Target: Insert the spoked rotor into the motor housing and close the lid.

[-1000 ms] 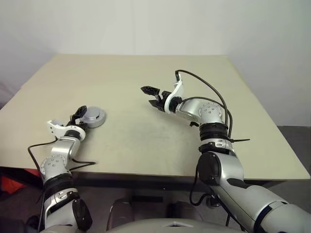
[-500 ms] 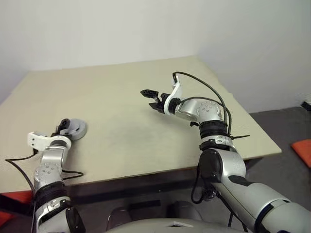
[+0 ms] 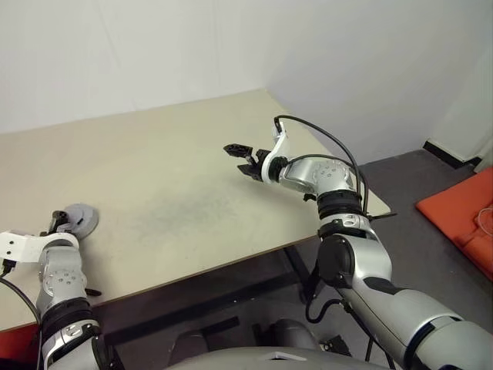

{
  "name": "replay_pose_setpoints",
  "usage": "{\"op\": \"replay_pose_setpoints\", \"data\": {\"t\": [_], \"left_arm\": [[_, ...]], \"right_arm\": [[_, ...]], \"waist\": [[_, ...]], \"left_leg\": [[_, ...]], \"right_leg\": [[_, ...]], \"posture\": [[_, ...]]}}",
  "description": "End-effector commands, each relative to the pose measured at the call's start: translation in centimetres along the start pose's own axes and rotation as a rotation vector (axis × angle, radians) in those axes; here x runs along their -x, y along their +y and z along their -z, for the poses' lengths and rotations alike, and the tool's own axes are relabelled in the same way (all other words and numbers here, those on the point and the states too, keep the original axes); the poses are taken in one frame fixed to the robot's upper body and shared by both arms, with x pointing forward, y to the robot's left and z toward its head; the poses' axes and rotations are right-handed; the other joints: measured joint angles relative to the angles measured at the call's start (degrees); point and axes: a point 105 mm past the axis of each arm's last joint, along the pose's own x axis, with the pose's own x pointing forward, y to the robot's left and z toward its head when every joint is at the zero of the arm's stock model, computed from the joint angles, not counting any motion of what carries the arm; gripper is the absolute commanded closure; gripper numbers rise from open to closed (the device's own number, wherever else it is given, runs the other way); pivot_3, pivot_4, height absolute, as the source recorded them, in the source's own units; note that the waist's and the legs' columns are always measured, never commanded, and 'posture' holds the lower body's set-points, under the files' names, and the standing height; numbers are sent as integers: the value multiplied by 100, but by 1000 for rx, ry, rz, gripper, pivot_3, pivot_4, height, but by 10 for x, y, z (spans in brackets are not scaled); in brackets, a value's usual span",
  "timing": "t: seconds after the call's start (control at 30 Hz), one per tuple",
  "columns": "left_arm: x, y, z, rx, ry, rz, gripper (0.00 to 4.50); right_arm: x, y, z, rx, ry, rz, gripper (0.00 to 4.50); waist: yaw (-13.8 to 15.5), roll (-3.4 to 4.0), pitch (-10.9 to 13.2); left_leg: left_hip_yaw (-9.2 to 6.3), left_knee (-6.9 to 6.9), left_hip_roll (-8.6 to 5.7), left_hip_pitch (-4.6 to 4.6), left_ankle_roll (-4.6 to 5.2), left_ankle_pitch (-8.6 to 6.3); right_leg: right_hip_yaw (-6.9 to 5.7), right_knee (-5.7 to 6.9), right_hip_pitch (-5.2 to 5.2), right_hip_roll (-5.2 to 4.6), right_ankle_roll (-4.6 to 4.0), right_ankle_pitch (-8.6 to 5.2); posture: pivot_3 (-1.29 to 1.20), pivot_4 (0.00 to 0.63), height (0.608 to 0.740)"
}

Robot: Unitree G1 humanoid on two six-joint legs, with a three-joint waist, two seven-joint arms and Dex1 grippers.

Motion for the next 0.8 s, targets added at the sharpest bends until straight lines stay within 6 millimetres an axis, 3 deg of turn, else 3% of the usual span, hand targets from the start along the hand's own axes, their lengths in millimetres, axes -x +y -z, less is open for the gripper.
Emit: {"op": "replay_pose_setpoints", "data": {"t": [0.03,0.2,0.27,0.4,0.5,0.63,0.73,0.8], "left_arm": [[-1,42,-24,-41,-108,-175,19],[-4,18,-60,-49,-251,-144,19],[-4,-1,-75,-84,-307,-94,19],[-2,-49,-97,-146,-379,56,19],[8,-100,-108,-198,-426,230,19],[29,-166,-107,-252,-433,482,19],[59,-225,-91,-287,-360,768,19],[78,-252,-78,-304,-293,930,19]], "right_arm": [[0,16,-7,39,-12,-45,0],[1,17,-6,46,-4,-51,0],[1,18,-6,58,1,-61,0],[2,22,-6,96,2,-91,0],[4,27,-10,160,-20,-120,0],[11,39,-19,332,-85,-183,0],[23,54,-31,471,-163,-277,0],[32,62,-37,549,-192,-329,0]], "waist": [[14,2,-1],[59,-28,12],[171,-54,25],[494,-92,53],[693,-109,67],[827,-121,77],[863,-127,82],[867,-127,87]], "left_leg": [[1,-26,8,4,-5,4],[9,-50,30,-4,-7,-3],[7,-54,36,-22,-6,-9],[7,-60,61,-48,-9,-11],[7,-62,62,-55,-9,-12],[14,-56,61,-48,-13,-9],[21,-55,61,-36,-16,-7],[24,-48,61,-40,-17,-6]], "right_leg": [[-6,-28,1,9,-1,6],[-11,-81,4,32,-62,75],[-11,-83,3,37,-85,88],[-14,-87,3,45,-99,96],[-12,-88,7,36,-108,95],[-7,-87,40,23,-116,89],[-7,-87,64,13,-113,88],[-7,-84,65,9,-111,89]], "posture": [[0,0,740],[0,0,740],[0,0,740],[0,0,740],[0,0,740],[0,0,740],[0,0,740],[0,0,740]]}}
